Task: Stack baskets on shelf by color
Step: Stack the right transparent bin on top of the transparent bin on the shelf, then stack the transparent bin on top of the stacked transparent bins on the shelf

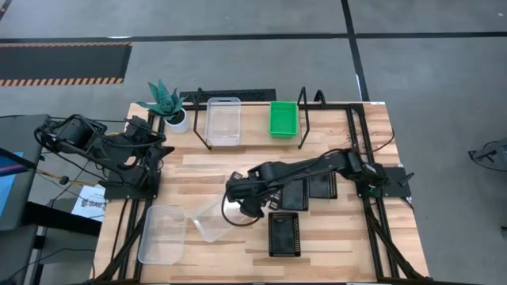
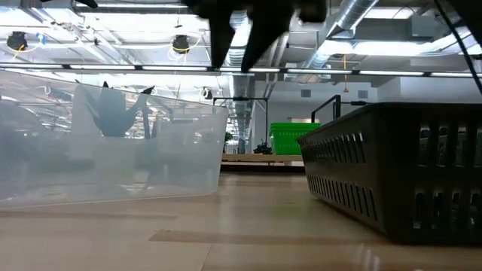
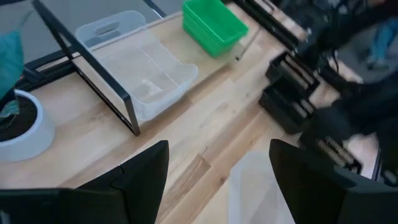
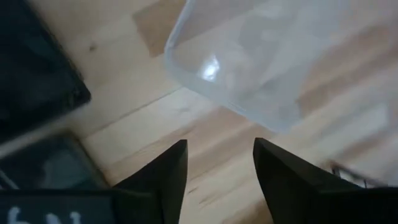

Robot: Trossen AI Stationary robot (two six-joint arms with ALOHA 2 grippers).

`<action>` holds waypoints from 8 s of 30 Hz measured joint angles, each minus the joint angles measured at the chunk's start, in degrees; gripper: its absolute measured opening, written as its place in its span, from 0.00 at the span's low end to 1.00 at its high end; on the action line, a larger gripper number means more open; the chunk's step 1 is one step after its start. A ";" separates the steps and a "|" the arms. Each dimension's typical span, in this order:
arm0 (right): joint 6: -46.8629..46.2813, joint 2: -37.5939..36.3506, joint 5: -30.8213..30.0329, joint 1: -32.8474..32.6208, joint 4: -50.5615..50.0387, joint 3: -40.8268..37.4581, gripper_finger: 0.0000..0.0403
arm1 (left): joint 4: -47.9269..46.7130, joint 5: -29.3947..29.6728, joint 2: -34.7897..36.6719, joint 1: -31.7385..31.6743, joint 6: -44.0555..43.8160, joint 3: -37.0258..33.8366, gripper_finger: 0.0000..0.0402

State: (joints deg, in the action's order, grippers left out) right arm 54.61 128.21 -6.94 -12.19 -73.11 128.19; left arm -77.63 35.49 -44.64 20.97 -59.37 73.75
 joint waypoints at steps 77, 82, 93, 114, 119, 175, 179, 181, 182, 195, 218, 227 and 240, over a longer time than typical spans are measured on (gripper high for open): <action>-48.88 -3.47 5.00 21.12 30.64 2.76 0.00 | -0.02 4.32 0.02 0.00 -7.92 -0.02 0.66; -45.63 0.63 2.18 21.50 27.82 3.82 0.00 | -0.04 4.34 0.00 -0.01 -8.37 -0.02 0.66; -40.57 2.47 -0.93 22.24 24.98 5.59 0.00 | 0.11 4.39 0.00 -0.01 -9.36 -0.02 0.66; -39.54 2.47 -0.92 24.75 23.92 5.59 0.13 | 0.09 4.87 0.02 -0.02 -9.47 -0.02 0.66; -38.42 2.44 -0.92 25.49 23.90 5.59 0.16 | 0.09 4.87 0.01 -0.01 -9.46 -0.02 0.66; -34.77 5.15 -2.43 26.58 24.32 5.59 0.04 | -1.46 4.34 0.02 -0.02 -11.83 -0.02 0.66; -32.70 5.15 -4.97 25.84 24.54 5.59 0.02 | -1.46 4.17 0.00 0.00 -11.83 -0.02 0.66; -31.78 5.15 -6.83 25.42 24.45 5.89 0.02 | -1.46 4.17 0.00 -0.02 -11.91 -0.02 0.66; -31.64 5.12 -7.73 25.24 24.28 6.22 0.02 | -1.46 4.17 0.01 -0.02 -12.02 -0.02 0.66; -31.60 4.85 -11.57 25.07 18.90 6.42 0.02 | -1.44 4.02 0.00 -0.02 -12.46 -0.02 0.66; -32.11 4.85 -9.47 24.91 19.00 6.20 0.32 | -1.40 3.80 0.01 0.00 -12.91 -0.02 0.66; -40.67 0.50 -11.45 25.25 17.15 6.92 0.46 | -1.50 3.75 0.02 0.00 -12.90 -0.02 0.66; -56.56 -0.22 23.15 20.94 3.83 6.85 0.43 | -1.58 -15.09 -0.31 0.00 -8.69 0.00 0.66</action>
State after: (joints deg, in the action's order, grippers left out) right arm -1.96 127.98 16.21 8.75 -69.28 135.04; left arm -79.21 20.40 -44.96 20.97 -68.07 73.75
